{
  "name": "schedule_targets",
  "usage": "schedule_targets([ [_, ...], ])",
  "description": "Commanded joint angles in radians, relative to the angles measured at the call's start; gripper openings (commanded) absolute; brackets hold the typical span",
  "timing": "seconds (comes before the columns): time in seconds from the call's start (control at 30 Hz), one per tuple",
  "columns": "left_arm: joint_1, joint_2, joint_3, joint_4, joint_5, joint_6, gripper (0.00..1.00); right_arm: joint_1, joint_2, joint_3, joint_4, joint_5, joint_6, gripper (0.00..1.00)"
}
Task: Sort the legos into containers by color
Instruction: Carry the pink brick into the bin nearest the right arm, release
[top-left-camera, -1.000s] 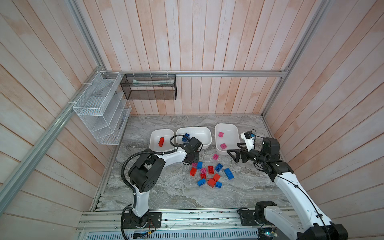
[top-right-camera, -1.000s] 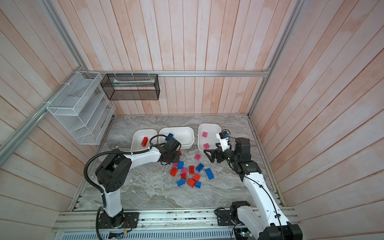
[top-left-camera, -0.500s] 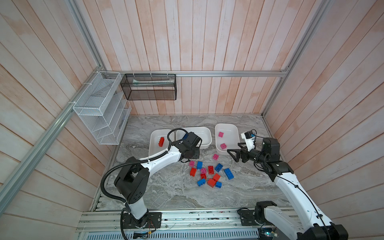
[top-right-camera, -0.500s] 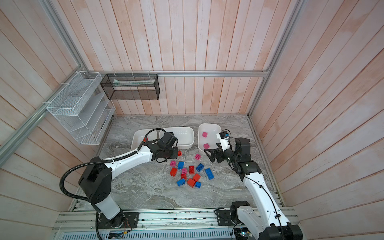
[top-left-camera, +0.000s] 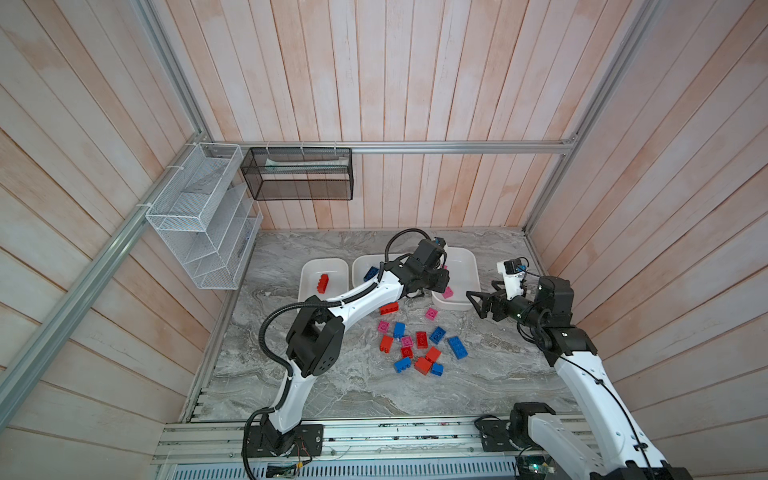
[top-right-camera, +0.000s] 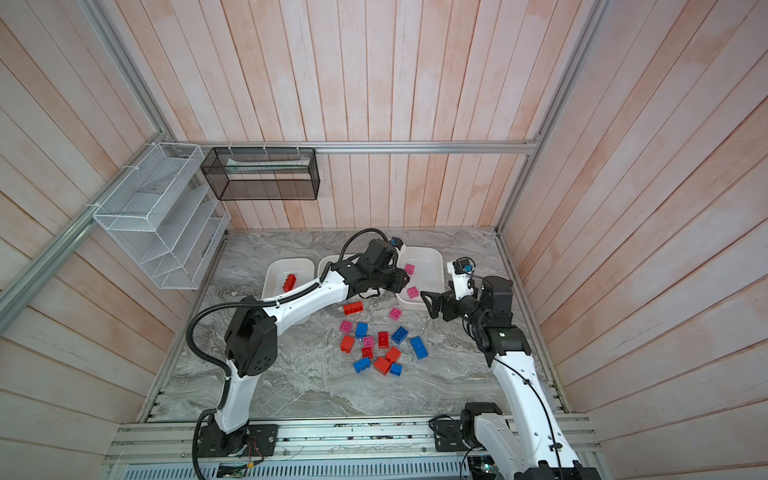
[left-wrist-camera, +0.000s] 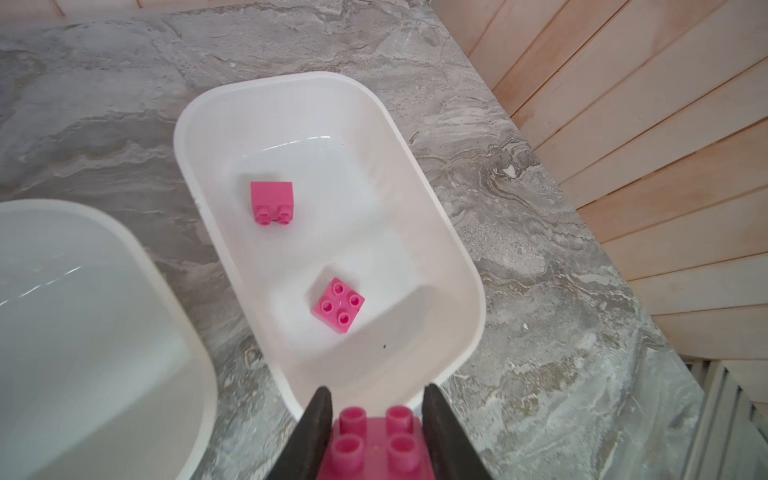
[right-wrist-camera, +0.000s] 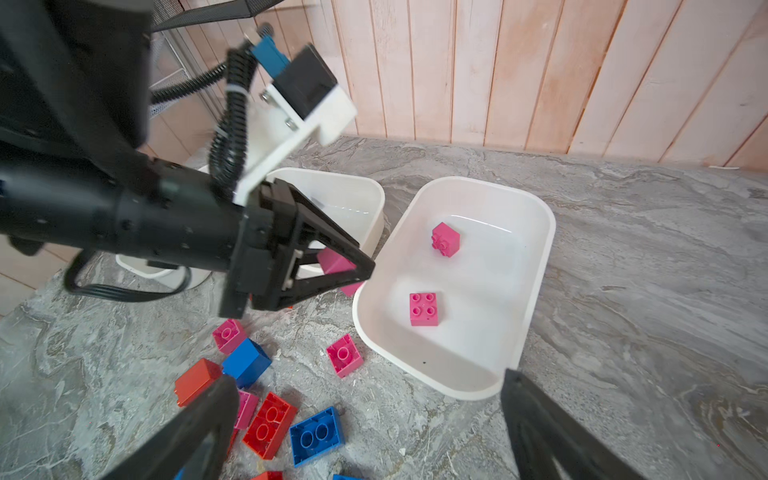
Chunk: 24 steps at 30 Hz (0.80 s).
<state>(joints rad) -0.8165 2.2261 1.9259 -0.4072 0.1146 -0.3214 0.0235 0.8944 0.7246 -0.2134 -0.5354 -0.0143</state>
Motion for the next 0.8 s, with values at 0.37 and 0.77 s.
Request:
schedule_targets([
  [0.37, 0.002, 0.320, 0.401, -0.033, -0.182, 0.114, 0.46, -0.009, -0.017, 0.014, -0.004, 0.001, 0.014, 0.98],
  [0.77, 0.000, -0.162, -0.143, -0.003, 0.044, 0.416, 0.66, -0.008, -0.025, 0.008, 0.000, -0.055, 0.012, 0.98],
])
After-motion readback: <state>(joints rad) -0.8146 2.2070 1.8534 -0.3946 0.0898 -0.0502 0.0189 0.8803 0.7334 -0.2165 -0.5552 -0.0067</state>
